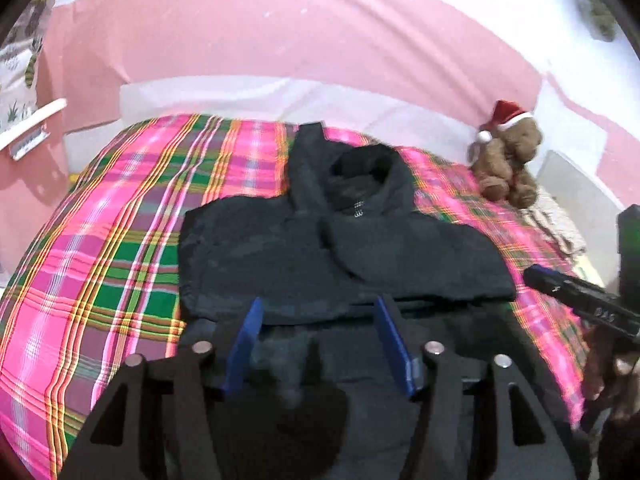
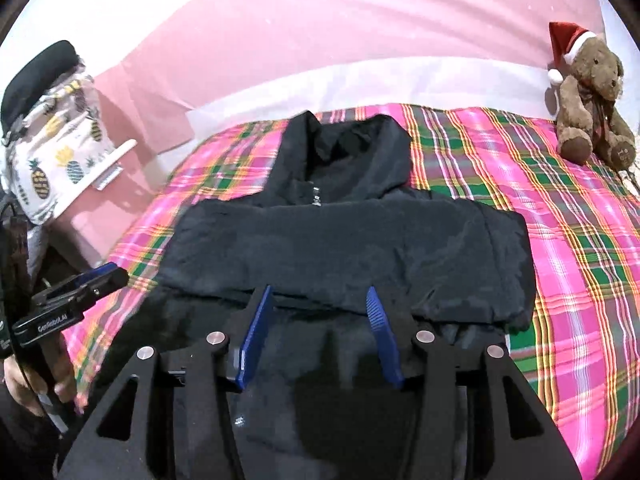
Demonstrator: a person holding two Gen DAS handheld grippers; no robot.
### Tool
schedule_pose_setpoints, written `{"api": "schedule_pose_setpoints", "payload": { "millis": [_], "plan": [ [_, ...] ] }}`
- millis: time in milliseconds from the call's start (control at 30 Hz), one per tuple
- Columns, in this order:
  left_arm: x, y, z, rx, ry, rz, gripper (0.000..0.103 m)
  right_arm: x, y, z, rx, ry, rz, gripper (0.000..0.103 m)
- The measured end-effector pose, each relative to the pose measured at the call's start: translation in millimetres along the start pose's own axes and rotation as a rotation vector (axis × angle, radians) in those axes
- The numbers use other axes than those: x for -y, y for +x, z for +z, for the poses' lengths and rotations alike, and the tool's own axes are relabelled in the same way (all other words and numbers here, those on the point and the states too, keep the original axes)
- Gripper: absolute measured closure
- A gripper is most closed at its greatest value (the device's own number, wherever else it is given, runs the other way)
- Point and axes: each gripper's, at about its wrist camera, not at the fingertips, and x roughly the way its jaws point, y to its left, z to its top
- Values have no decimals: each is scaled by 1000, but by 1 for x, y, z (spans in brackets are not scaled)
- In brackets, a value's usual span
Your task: Fold large clothes
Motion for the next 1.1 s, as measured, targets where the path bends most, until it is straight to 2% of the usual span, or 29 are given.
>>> {"api": "schedule_pose_setpoints", "payload": {
  "millis": [267,433,600,800,1100],
  "plan": [
    [20,-15,31,19,50,-34,35,-12,-25,23,24,-32,-7,52],
    [24,-1,57,8,71,-37,34,-10,-17,51,18,-49,-18,52],
    [20,29,91,-11,68,-32,34,4,6,88,-5,-18,-10,52],
    [11,90,131,-47,74,-38,34,26,59,136,-38,-16,-21,52],
    [-13,228,172,-127,50,52,34,72,178,187,-99,-40,-135,52]
  ]
}}
